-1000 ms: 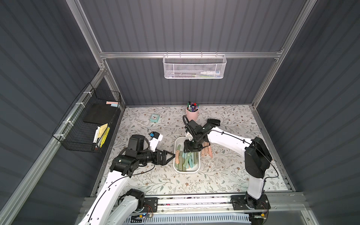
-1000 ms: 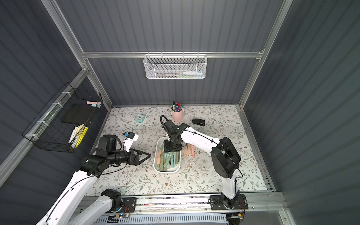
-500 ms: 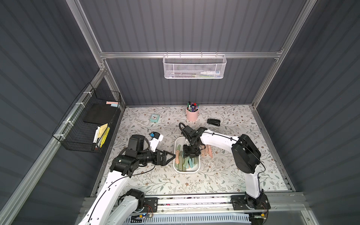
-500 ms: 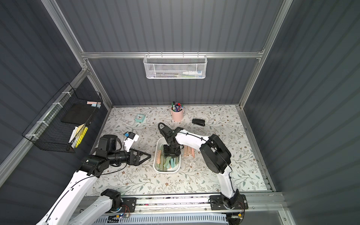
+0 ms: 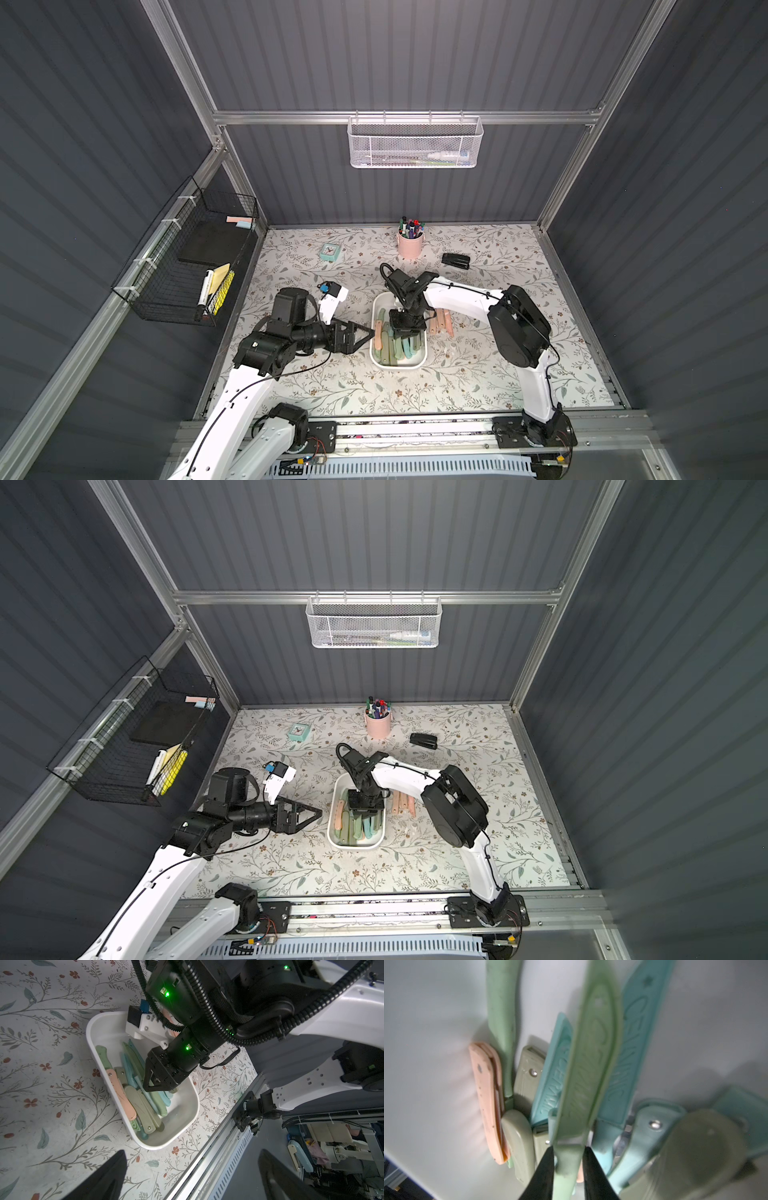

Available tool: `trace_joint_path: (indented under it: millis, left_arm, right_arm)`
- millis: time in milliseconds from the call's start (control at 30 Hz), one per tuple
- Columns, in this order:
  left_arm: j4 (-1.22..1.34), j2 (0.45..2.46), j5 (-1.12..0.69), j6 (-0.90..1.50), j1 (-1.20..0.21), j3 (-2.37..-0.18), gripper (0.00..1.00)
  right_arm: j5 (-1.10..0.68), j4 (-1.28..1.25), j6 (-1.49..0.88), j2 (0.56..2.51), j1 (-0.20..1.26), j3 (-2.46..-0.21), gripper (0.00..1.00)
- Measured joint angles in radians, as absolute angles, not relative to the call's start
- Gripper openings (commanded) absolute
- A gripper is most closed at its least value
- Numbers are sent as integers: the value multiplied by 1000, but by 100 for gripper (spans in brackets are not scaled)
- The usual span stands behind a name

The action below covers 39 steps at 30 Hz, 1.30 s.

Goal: Take the fruit knife out of the storage box
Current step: Pick up the fruit knife from the storage box.

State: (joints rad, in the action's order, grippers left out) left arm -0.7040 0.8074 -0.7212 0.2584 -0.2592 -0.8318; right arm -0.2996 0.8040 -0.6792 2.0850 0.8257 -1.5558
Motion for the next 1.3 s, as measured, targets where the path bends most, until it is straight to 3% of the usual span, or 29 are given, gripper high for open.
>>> trace_joint_path:
  millis: [900,1300]
  left_arm:
    - [-704,807,-714,258,-259,-832,99]
    - [-704,822,-713,259,-259,-828,99]
  right_arm:
    - [-217,821,-619,1995,826,-1559,19]
    - [-154,840,-567,1730,746,-1442,19]
